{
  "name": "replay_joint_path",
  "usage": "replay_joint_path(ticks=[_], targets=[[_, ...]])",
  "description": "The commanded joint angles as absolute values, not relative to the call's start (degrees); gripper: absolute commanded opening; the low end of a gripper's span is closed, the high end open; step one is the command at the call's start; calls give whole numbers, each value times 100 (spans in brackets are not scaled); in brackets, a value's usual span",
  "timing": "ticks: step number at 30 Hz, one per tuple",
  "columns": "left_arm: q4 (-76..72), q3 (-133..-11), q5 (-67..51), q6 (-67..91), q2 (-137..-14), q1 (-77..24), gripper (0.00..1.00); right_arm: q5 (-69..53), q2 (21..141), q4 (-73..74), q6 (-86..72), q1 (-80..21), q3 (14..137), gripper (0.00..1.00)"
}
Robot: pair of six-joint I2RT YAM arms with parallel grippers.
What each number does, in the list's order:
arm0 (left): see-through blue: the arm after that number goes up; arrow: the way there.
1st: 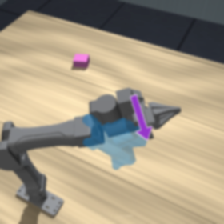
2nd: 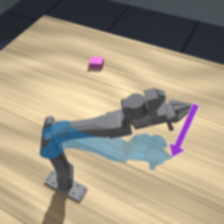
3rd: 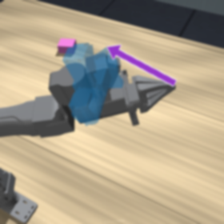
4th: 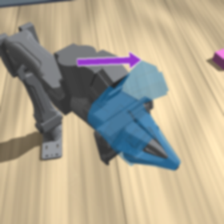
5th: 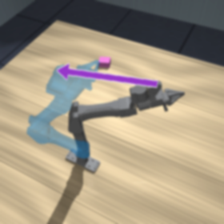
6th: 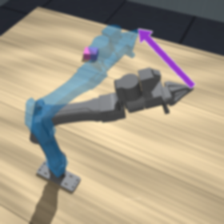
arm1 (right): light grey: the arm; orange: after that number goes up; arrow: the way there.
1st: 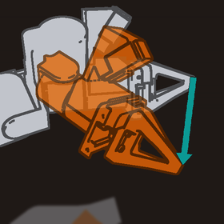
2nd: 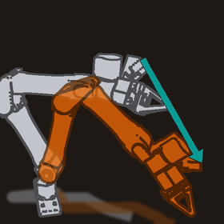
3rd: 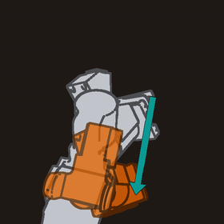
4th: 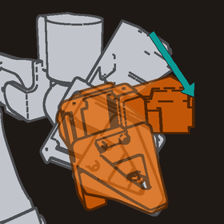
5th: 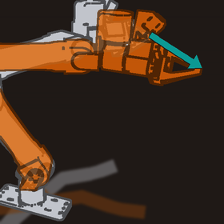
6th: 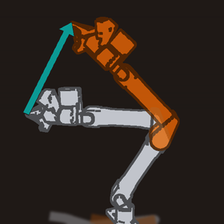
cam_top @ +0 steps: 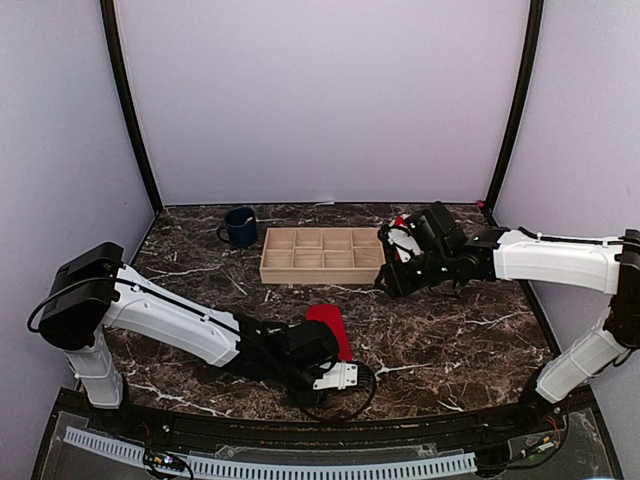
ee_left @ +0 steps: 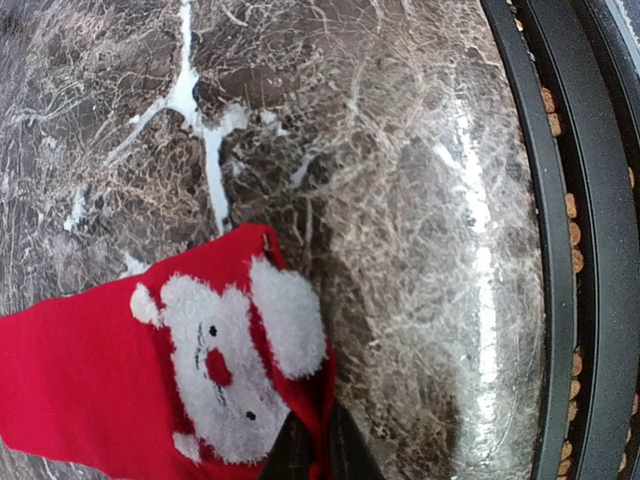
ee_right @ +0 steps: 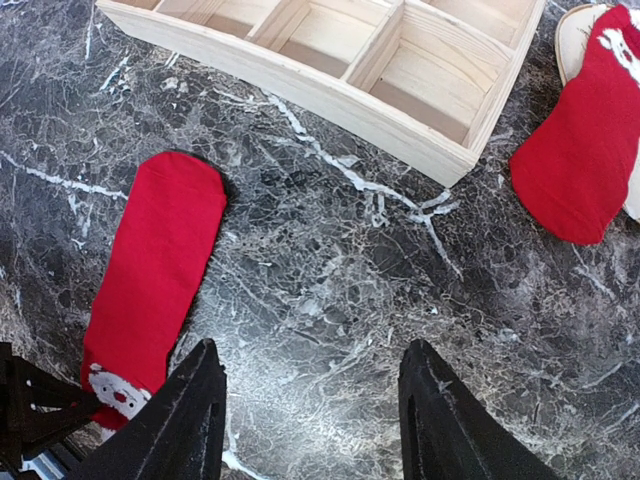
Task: Roll the socks
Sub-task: Roll the sock at the center of the board.
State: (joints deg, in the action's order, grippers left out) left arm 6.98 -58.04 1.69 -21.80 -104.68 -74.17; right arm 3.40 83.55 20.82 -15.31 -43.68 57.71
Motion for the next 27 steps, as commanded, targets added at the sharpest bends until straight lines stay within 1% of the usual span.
replay_joint_path(ticks=[1, 6, 11, 20, 27], targets=[[969, -5902, 181, -2047, -10404, -7459, 7, 263, 8232, 1937, -1572, -4314, 5739, 55], [1054, -5912, 84, -1776, -10332, -7449, 6, 158, 8266, 1926, -1597, -4315, 5782, 55], [1402, -6129, -180, -1520, -10347, -7323, 0, 41, 8297, 1937, -1599, -4316, 5814, 55], [2176, -6626, -1513, -1045, -10539, -6498, 0, -84, 8118, 1714, -1591, -4326, 5421, 55], [2965, -7051, -2540, -1117, -11191, -6189, 0, -69, 7844, 1569, -1626, -4613, 5013, 55]])
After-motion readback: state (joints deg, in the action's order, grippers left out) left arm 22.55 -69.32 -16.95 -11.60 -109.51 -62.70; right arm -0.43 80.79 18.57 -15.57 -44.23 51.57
